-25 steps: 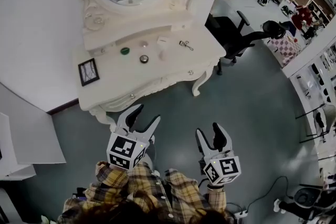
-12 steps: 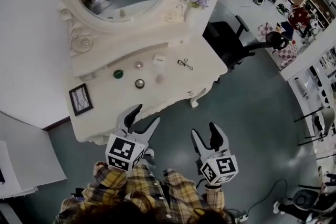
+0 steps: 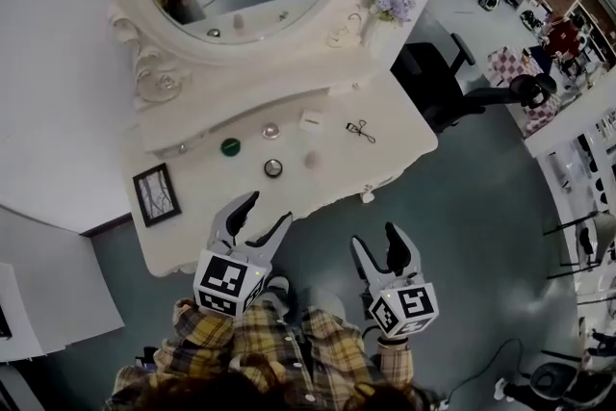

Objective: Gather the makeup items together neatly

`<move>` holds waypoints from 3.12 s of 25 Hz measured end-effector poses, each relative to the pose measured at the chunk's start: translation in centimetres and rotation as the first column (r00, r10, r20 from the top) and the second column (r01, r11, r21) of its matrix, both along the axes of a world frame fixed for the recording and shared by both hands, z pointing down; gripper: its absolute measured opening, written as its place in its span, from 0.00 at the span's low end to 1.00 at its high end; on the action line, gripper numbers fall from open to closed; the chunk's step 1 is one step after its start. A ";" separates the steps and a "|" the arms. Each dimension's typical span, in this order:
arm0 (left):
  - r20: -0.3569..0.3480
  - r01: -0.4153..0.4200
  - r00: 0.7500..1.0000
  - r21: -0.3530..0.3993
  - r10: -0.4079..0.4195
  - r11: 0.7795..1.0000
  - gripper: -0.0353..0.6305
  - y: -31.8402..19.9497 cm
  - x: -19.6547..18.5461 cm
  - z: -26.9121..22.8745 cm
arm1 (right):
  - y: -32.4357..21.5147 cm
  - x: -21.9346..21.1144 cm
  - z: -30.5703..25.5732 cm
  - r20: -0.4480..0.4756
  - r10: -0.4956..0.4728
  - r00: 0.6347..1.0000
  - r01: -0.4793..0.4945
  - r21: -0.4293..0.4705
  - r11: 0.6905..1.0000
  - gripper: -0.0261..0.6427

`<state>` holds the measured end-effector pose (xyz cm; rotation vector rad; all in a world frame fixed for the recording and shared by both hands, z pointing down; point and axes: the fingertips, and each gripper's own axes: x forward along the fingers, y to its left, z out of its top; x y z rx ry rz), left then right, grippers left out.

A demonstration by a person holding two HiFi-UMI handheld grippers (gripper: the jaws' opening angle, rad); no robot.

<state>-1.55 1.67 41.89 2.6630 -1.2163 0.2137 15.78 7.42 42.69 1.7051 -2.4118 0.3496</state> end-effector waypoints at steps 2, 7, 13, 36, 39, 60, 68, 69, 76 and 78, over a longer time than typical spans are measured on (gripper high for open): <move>-0.004 0.014 1.000 -0.010 -0.014 1.000 0.43 0.0 -0.6 0.4 | -0.3 -0.3 0.4 -0.003 -0.007 1.000 0.007 -0.014 1.000 0.47; -0.007 0.065 0.998 -0.031 -0.065 0.997 0.43 -0.7 -2.0 1.4 | -1.6 -0.9 1.2 -0.006 -0.037 0.999 0.037 -0.036 0.999 0.47; -0.010 0.166 0.986 -0.025 -0.167 0.986 0.43 -3.3 -3.2 1.2 | -5.9 -1.7 1.4 -0.014 -0.135 0.991 0.135 -0.038 0.990 0.47; -0.007 0.621 0.783 0.017 -0.621 0.783 0.43 -18.0 -3.0 -1.4 | -30.0 -3.6 0.3 -0.027 -0.627 0.778 0.627 -0.025 0.779 0.47; 0.002 0.645 0.764 0.004 -0.645 0.764 0.43 -18.7 -2.7 -1.1 | -31.3 -3.5 0.6 -0.019 -0.652 0.758 0.651 -0.033 0.758 0.47; 0.013 0.595 0.804 -0.026 -0.594 0.804 0.43 -19.5 -2.9 0.1 | -31.4 -4.9 2.0 -0.027 -0.644 0.764 0.642 -0.065 0.764 0.47; 0.013 0.577 0.816 -0.043 -0.577 0.815 0.43 -19.3 -2.7 0.8 | -30.9 -4.6 3.2 -0.052 -0.639 0.768 0.632 -0.102 0.768 0.47; 0.013 0.575 0.818 -0.047 -0.575 0.817 0.43 -19.3 -2.7 1.0 | -30.8 -4.7 3.6 -0.056 -0.640 0.767 0.632 -0.111 0.767 0.47; 0.019 0.551 0.834 -0.079 -0.551 0.831 0.43 -19.3 -2.4 2.7 | -29.3 -5.6 6.3 -0.058 -0.676 0.734 0.658 -0.183 0.730 0.47; 0.020 0.536 0.844 -0.093 -0.536 0.839 0.43 -19.2 -2.0 3.3 | -28.3 -6.0 7.3 -0.054 -0.696 0.716 0.674 -0.209 0.709 0.47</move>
